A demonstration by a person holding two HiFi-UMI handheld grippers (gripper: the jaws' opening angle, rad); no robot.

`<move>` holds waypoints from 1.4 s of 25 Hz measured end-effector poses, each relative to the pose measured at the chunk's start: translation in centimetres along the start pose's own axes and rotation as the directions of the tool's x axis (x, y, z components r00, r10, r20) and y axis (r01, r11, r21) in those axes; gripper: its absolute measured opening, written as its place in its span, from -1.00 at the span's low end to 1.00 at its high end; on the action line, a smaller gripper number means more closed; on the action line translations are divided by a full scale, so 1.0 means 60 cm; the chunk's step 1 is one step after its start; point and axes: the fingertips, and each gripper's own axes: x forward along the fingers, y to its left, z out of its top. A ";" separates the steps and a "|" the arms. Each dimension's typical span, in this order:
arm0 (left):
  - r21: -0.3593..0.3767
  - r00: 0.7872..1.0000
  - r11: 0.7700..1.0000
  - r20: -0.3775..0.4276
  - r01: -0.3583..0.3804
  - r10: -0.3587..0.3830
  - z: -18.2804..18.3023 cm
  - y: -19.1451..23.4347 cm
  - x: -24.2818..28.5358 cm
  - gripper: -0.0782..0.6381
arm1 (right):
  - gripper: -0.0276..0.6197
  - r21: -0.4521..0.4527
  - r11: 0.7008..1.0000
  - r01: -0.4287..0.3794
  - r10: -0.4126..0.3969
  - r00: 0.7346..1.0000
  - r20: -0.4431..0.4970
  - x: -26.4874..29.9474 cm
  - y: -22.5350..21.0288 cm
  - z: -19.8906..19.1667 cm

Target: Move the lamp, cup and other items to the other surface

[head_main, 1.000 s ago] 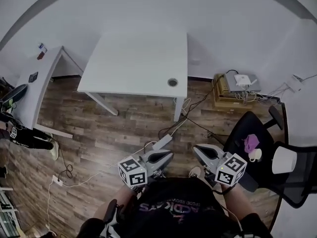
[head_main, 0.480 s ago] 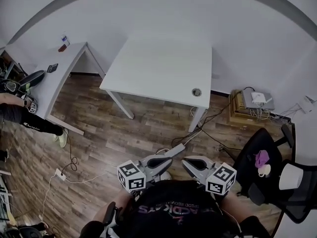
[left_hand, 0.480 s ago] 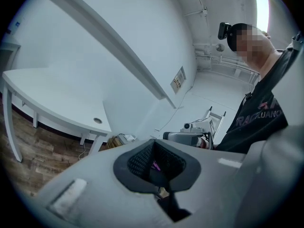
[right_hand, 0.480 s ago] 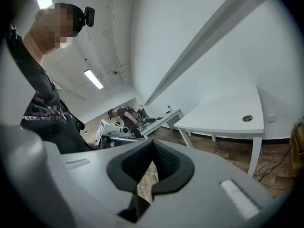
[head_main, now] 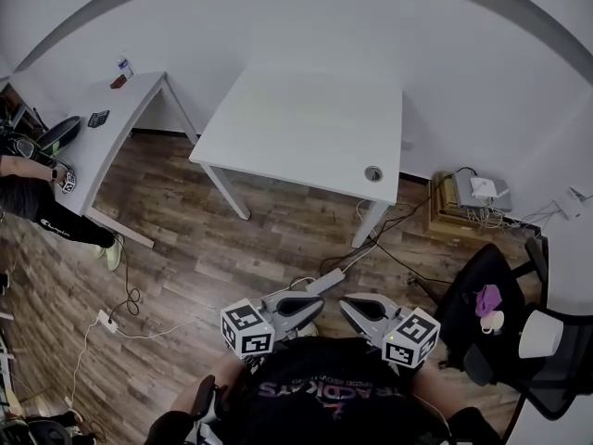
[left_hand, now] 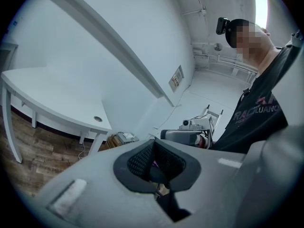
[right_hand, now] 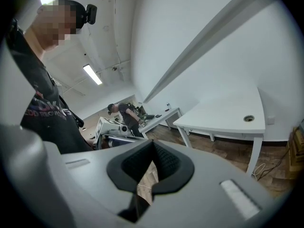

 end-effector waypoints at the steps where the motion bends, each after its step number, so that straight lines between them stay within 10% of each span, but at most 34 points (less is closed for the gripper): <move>1: -0.003 1.000 1.000 0.004 -0.004 0.004 0.001 0.002 -0.003 -0.78 | -0.91 -0.005 1.000 -0.003 0.003 1.000 -0.004 0.003 0.002 0.001; 35: -0.037 1.000 0.999 0.002 0.009 -0.009 -0.014 0.018 -0.017 -0.78 | -0.91 0.003 1.000 0.018 -0.018 1.000 -0.011 0.022 0.006 -0.016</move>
